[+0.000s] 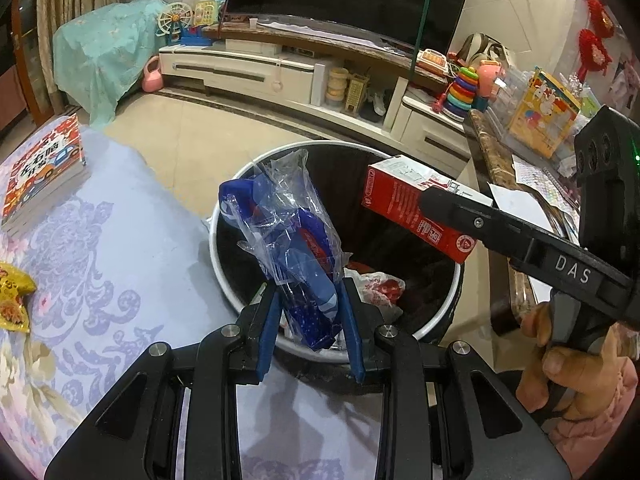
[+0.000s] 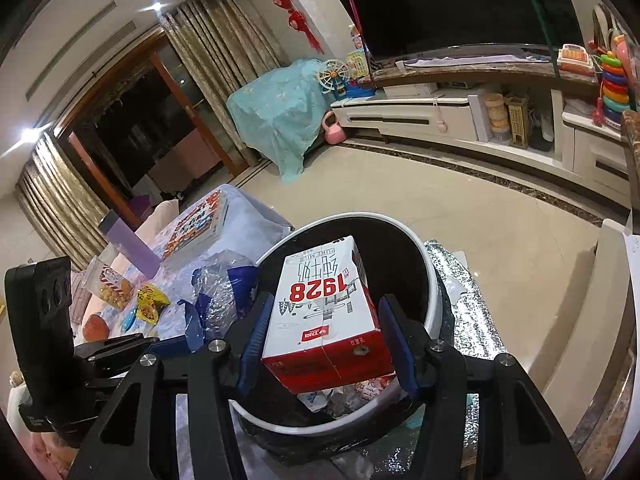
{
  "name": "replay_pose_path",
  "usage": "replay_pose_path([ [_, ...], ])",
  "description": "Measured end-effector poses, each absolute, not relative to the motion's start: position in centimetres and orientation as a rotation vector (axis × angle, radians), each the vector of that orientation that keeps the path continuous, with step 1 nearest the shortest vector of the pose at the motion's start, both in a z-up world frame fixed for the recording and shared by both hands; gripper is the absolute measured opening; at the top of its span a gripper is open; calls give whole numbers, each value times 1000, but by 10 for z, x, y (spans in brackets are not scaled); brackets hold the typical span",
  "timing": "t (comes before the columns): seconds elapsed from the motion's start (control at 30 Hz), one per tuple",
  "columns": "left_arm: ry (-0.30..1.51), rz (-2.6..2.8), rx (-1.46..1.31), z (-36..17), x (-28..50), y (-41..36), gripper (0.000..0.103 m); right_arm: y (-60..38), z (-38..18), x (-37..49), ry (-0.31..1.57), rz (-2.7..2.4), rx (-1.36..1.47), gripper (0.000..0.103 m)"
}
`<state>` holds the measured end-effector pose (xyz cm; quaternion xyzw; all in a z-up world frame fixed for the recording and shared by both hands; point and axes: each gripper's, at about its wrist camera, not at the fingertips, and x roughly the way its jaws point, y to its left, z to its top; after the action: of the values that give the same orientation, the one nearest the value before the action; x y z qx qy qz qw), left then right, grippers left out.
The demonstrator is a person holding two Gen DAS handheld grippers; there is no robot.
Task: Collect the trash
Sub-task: 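Carry the blue plastic bag and milk carton in both tools over the bin, then open both tools to drop the blue bag and milk carton into the bin, then move the left tool to the blue packet while the right tool reaches the yellow snack bag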
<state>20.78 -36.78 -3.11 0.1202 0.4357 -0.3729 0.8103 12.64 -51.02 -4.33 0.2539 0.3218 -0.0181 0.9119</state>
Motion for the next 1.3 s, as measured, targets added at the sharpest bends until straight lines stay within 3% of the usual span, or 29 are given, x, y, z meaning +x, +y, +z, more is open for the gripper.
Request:
replay_pose_path([
  [0.43, 941, -793, 247, -32, 215, -370, 34, -509, -42, 133, 663, -45, 524, 55],
  [0.53, 951, -796, 233, -31, 216, -370, 46, -509, -42, 135, 668, -45, 525, 56],
  [0.57, 949, -793, 229, -31, 216, -369, 56, -510, -42, 135, 668, -47, 526, 58],
  [0.73, 915, -764, 224, -29, 209, -356, 62, -511, -39, 128, 654, -57, 541, 59],
  [0.83, 891, -727, 200, -28, 202, -339, 65, -509, -35, 120, 631, -66, 551, 64],
  [1.07, 831, -638, 159, -31, 181, -282, 75, -482, -23, 103, 577, -76, 541, 94],
  [1.3, 852, -542, 90, -41, 175, -218, 78, -430, -27, 101, 607, -2, 495, 97],
])
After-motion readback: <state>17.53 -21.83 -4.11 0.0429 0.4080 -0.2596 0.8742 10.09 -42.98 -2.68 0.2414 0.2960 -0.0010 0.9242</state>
